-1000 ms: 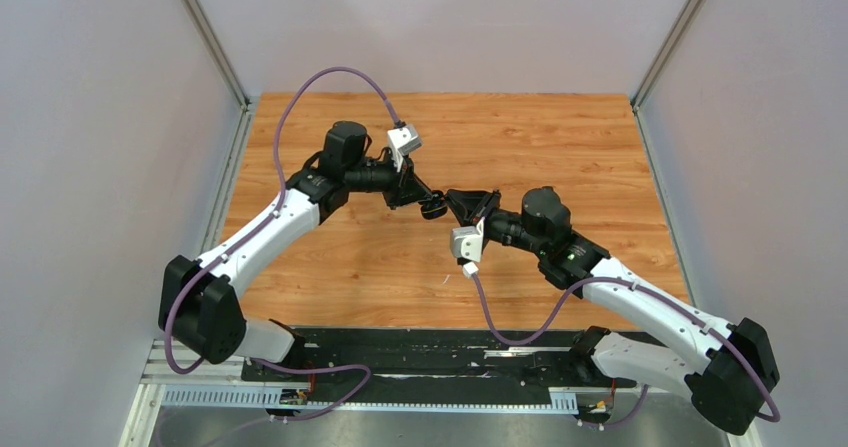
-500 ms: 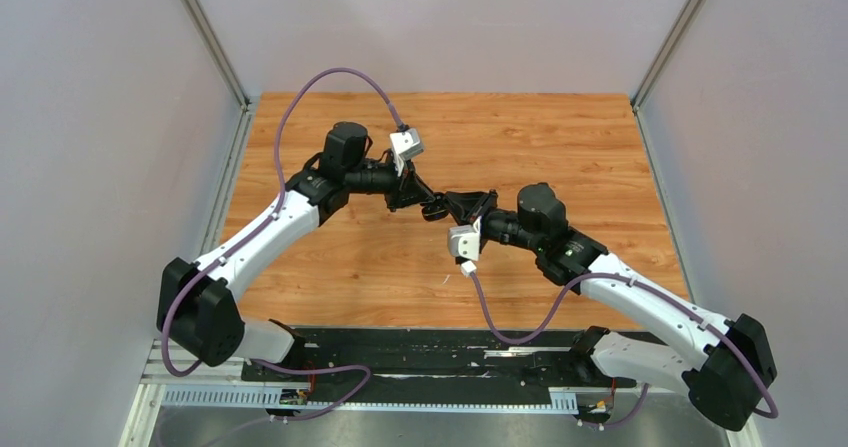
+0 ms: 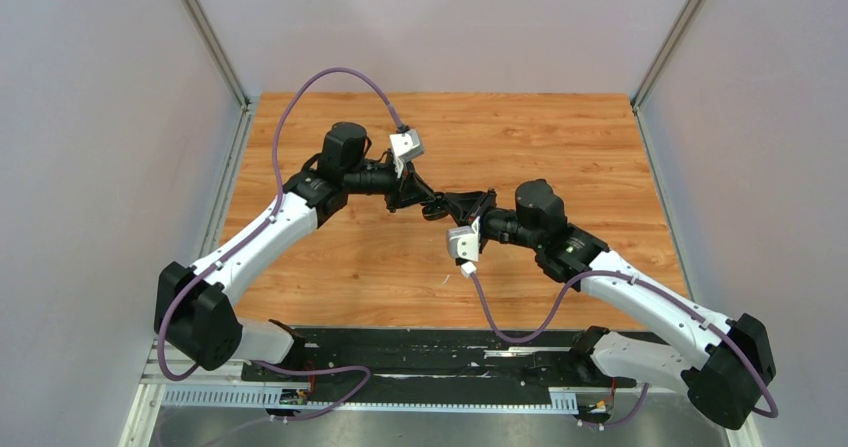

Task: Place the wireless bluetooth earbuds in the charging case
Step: Place the earbud in the charging case.

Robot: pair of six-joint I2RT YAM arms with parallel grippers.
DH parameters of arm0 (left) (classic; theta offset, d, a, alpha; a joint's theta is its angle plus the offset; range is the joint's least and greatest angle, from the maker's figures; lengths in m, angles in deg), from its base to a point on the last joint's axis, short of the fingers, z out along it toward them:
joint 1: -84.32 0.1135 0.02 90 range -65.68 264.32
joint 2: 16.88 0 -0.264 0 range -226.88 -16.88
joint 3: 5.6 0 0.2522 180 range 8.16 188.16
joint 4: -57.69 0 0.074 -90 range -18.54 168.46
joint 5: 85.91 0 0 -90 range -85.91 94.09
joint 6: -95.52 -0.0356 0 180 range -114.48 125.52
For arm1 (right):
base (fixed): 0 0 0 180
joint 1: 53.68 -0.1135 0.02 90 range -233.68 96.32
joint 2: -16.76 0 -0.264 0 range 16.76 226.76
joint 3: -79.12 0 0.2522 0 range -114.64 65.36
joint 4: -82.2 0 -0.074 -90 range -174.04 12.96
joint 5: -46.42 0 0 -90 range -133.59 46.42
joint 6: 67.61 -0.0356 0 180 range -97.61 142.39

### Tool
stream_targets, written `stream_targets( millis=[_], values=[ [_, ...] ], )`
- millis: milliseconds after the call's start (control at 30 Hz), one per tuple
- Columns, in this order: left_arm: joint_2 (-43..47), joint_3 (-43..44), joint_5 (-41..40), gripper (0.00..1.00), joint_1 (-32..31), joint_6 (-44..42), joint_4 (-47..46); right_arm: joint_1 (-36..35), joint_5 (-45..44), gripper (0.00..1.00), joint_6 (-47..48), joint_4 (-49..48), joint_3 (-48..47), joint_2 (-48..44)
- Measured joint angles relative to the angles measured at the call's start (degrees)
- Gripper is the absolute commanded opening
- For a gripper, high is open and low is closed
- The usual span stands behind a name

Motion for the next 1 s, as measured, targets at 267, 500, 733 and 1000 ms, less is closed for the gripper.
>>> stream_targets(
  millis=[267,500,733,1000],
  values=[
    [0.00,0.00,-0.37,0.00,-0.09,-0.02,0.02,0.00,0.04,0.00,2.49,2.40,-1.40,0.76],
    [0.00,0.00,-0.52,0.00,-0.09,-0.24,0.04,0.00,0.31,0.00,6.88,3.34,-1.55,0.98],
    [0.00,0.00,-0.90,0.00,-0.09,-0.26,0.59,-0.02,0.92,0.00,13.35,5.64,-2.45,1.68],
    [-0.02,0.52,-1.31,0.00,-0.09,-0.35,1.38,-0.02,1.11,0.09,18.69,7.45,-2.89,2.34]
  ],
)
